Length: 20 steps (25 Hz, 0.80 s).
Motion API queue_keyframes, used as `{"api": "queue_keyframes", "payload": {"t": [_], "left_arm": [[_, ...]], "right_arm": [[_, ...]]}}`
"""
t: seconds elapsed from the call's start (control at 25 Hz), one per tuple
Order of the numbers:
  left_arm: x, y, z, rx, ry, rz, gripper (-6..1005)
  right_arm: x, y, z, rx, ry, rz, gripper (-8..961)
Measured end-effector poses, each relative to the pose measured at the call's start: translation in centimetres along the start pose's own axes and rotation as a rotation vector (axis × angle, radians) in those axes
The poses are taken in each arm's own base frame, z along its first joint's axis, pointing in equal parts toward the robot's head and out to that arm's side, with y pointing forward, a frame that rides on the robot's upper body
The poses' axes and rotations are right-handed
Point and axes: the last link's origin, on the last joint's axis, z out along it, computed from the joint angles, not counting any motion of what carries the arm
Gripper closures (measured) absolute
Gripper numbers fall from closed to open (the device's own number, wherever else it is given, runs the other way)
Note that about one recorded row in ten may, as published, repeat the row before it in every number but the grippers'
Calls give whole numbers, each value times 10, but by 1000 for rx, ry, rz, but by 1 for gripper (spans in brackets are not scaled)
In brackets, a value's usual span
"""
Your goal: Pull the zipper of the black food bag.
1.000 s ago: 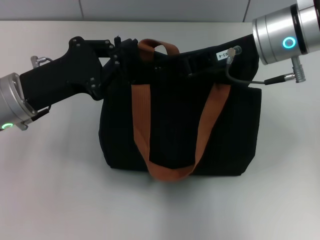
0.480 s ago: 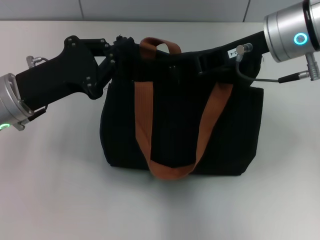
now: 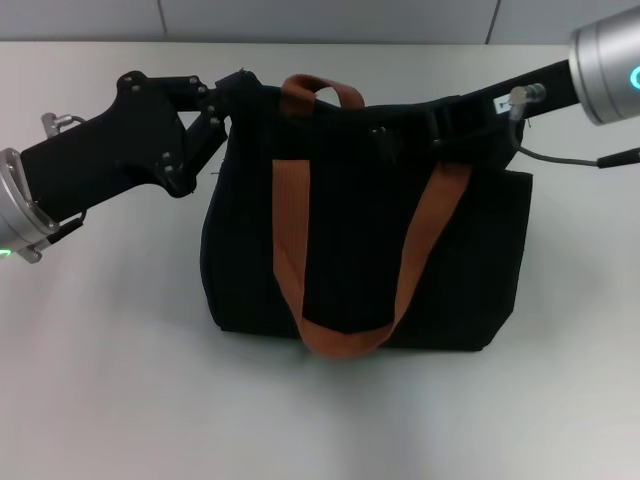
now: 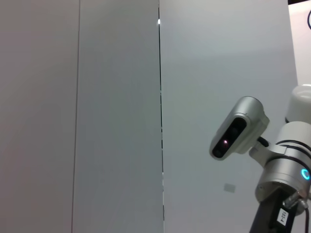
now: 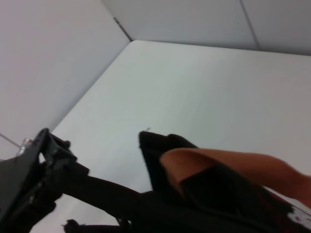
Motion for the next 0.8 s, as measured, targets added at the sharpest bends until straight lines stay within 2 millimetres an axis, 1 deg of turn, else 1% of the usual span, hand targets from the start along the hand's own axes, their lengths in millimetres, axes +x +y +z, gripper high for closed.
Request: {"api": "queue_keyframes", "payload": {"t": [0.08, 0.12, 0.2, 0.24, 0.28, 0.32, 0.36, 0.4, 0.44, 0.48, 0.52, 0.64, 0.8], "left_arm": [[0, 0, -1, 3, 1, 0, 927], [0, 0, -2, 5, 1, 0, 927], [0, 0, -2, 5, 1, 0, 927], [0, 0, -3, 6, 1, 1, 927], [0, 0, -3, 6, 1, 1, 927], [0, 0, -3, 6, 1, 1, 926], [0, 0, -3, 6, 1, 1, 926], [0, 0, -3, 6, 1, 1, 926], [0, 0, -3, 6, 1, 2, 926], [0, 0, -3, 6, 1, 2, 926], [0, 0, -3, 7, 1, 2, 926], [0, 0, -4, 8, 0, 0, 925], [0, 1, -4, 9, 1, 0, 925]], "right_arm": [[4, -1, -5, 16, -2, 10, 954], [7, -1, -11, 31, -7, 17, 954], [10, -1, -14, 39, -9, 22, 954], [14, -2, -22, 58, -18, 31, 954], [14, -2, -22, 58, -18, 31, 954], [17, -4, -30, 83, -31, 39, 953], [19, -4, -35, 93, -37, 45, 953], [19, -4, -35, 93, -37, 45, 953], [24, -7, -42, 105, -48, 59, 953], [24, -7, -42, 105, -48, 59, 953], [28, -10, -49, 116, -61, 76, 953], [33, -15, -57, 129, -81, 102, 953], [35, -17, -62, 122, -96, 107, 953]]}}
